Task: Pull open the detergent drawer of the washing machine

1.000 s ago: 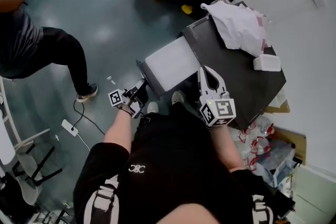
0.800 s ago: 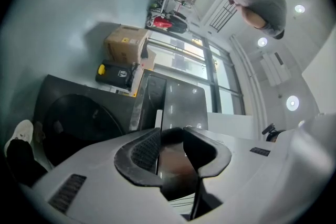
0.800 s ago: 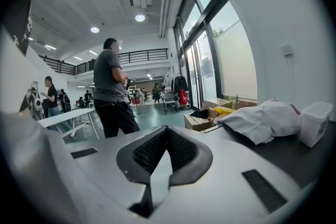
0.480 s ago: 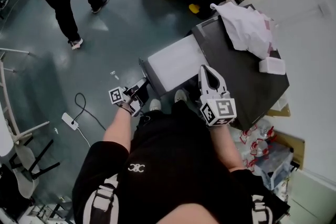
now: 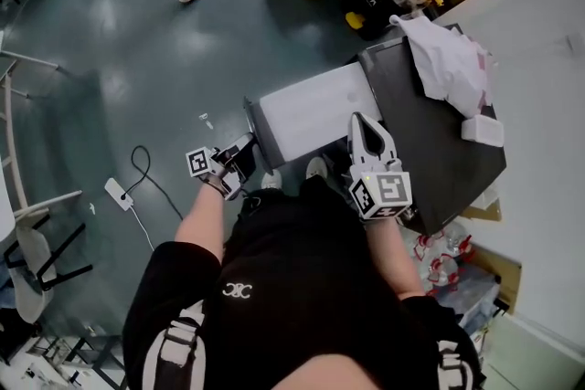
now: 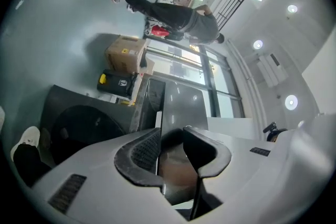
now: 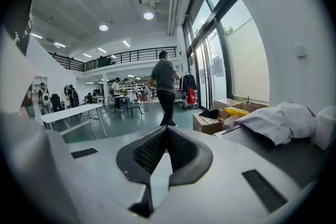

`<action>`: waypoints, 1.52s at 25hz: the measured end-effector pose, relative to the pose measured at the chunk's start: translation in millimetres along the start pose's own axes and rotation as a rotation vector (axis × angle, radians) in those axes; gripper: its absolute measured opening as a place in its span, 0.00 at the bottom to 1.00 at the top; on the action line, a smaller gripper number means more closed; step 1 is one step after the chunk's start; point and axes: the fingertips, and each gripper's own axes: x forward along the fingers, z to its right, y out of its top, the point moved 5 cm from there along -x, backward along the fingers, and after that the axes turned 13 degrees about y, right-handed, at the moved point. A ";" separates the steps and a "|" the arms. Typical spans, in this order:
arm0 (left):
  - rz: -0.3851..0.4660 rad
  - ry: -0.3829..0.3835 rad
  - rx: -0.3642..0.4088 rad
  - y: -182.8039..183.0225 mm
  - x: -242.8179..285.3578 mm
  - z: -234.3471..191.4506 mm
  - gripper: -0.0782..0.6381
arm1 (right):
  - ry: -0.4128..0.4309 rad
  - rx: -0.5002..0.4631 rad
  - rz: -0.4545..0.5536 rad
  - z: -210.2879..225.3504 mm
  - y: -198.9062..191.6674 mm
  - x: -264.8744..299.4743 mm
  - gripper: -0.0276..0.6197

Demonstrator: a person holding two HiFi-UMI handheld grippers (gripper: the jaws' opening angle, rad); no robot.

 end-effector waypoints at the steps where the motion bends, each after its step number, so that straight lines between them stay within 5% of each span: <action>1: 0.001 0.003 0.001 0.7 -4.2 -0.1 0.29 | 0.006 -0.008 -0.004 -3.6 -0.9 1.9 0.05; 20: 0.089 0.045 -0.013 7.8 -18.6 -15.0 0.30 | 0.019 -0.017 -0.033 -13.2 -6.9 1.8 0.05; 26: 0.082 0.173 0.005 1.1 -24.7 -37.1 0.30 | 0.023 -0.017 -0.040 -9.6 -8.0 2.0 0.05; 27: 0.088 0.171 0.012 1.1 -26.2 -36.8 0.29 | 0.025 -0.017 -0.041 -10.6 -8.3 2.3 0.05; 28: 0.100 0.154 0.021 2.5 -26.6 -33.9 0.11 | 0.027 -0.018 -0.043 -11.3 -8.8 2.5 0.05; 38: 0.142 0.087 0.045 4.4 -22.1 -32.1 0.11 | 0.075 -0.004 -0.080 -13.8 -18.5 10.2 0.05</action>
